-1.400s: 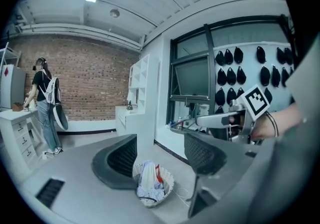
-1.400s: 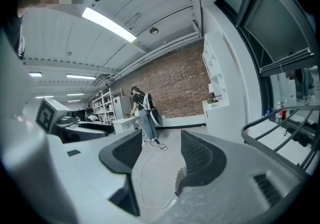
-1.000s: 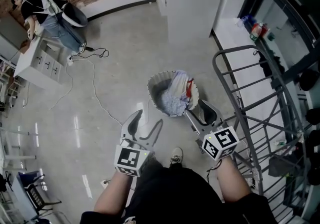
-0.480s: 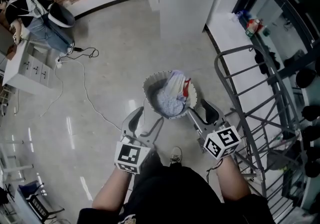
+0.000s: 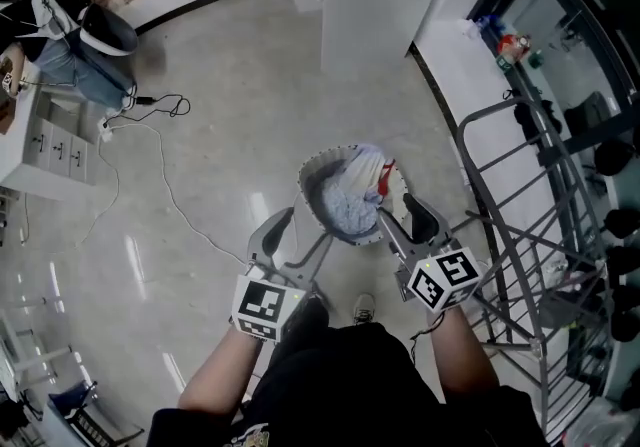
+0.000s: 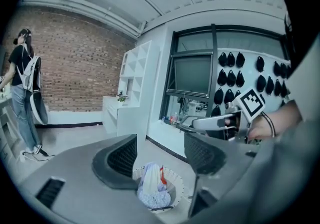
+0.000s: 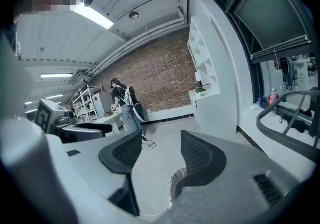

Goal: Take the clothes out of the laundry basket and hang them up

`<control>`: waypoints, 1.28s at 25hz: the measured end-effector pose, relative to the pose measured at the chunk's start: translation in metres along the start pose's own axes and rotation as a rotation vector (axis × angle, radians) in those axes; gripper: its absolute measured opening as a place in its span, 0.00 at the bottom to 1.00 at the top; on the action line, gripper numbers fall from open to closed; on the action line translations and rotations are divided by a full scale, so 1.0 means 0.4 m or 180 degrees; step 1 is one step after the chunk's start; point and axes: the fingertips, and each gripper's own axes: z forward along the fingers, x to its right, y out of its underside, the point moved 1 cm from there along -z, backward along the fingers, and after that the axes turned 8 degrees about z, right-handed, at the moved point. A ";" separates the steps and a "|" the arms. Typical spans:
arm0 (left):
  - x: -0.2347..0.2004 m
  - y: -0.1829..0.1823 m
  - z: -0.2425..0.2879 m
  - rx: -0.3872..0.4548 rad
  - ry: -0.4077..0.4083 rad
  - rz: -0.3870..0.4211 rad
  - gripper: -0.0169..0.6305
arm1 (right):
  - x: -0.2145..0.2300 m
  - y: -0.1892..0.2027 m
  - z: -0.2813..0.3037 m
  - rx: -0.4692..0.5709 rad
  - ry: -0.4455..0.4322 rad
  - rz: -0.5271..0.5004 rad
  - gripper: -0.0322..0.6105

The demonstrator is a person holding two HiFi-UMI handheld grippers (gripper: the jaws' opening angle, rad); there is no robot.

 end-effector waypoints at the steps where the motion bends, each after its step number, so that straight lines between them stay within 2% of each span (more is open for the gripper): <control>1: -0.018 0.004 0.005 -0.0002 0.0026 0.0001 0.45 | -0.009 0.000 0.020 0.0003 0.0007 0.0000 0.44; 6: -0.091 0.016 0.023 -0.0019 0.0130 0.0011 0.45 | -0.045 -0.003 0.096 -0.0015 0.0053 -0.0024 0.44; 10: -0.112 0.028 0.052 -0.0036 0.0122 -0.0007 0.45 | -0.025 0.000 0.133 -0.0072 0.0030 -0.0111 0.44; 15: -0.108 0.052 0.130 -0.0065 0.0037 -0.0087 0.45 | 0.065 0.008 0.176 -0.0210 -0.0059 -0.0220 0.45; 21: -0.101 0.095 0.202 -0.0170 -0.0245 -0.0161 0.45 | 0.152 0.051 0.232 -0.0455 -0.0274 -0.0276 0.46; 26: -0.078 0.151 0.273 -0.0320 -0.0382 -0.0307 0.45 | 0.243 0.111 0.269 -0.0635 -0.0363 -0.0282 0.46; 32: -0.051 0.249 0.354 -0.0490 -0.0379 -0.0361 0.45 | 0.334 0.222 0.304 -0.0857 -0.0392 -0.0136 0.46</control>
